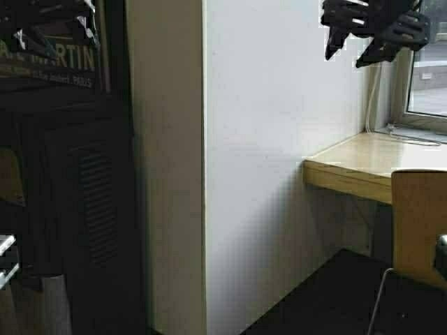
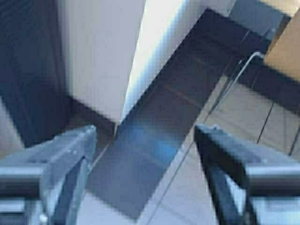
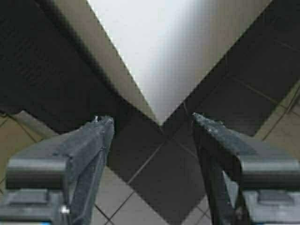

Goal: Push the chairs under the table

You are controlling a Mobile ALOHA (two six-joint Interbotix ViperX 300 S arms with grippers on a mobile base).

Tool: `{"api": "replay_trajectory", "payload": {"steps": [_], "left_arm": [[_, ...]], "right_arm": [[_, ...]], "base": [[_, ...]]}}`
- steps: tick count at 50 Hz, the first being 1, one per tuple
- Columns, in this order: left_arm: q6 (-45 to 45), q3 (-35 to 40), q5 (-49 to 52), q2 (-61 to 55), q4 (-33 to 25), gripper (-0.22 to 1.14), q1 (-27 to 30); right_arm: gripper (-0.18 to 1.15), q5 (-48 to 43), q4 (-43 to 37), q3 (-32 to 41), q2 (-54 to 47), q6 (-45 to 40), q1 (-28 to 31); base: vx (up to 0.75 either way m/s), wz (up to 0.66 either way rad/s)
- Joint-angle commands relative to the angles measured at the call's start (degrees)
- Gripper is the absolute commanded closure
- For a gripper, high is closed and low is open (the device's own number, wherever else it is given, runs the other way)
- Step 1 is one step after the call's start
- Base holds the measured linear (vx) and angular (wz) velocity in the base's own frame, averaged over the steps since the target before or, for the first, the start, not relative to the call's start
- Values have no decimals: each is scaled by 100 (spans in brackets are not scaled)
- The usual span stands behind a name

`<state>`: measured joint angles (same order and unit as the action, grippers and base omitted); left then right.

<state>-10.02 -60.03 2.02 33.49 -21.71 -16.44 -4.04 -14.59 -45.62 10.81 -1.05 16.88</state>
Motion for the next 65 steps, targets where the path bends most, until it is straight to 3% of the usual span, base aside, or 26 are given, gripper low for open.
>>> {"api": "replay_trajectory", "payload": {"steps": [1,26,50,65], "left_arm": [[-26,185,-62,-62,18,-3,0],[9,158,-202,-114,53,-3,88],[0,53,-9,-62,44,-3,70],[35,18,9,-141,44,-3,70]], "right_arm": [[9,0,18,132,79,-9,0],[9,9,44,299,-123,0,-18],[9,264,114,580,-431,-35,-158],[9,422,202,360,-369,-9,-158]], "base": [[-38,17],[-38,4],[-30,-35],[-27,-21]]}}
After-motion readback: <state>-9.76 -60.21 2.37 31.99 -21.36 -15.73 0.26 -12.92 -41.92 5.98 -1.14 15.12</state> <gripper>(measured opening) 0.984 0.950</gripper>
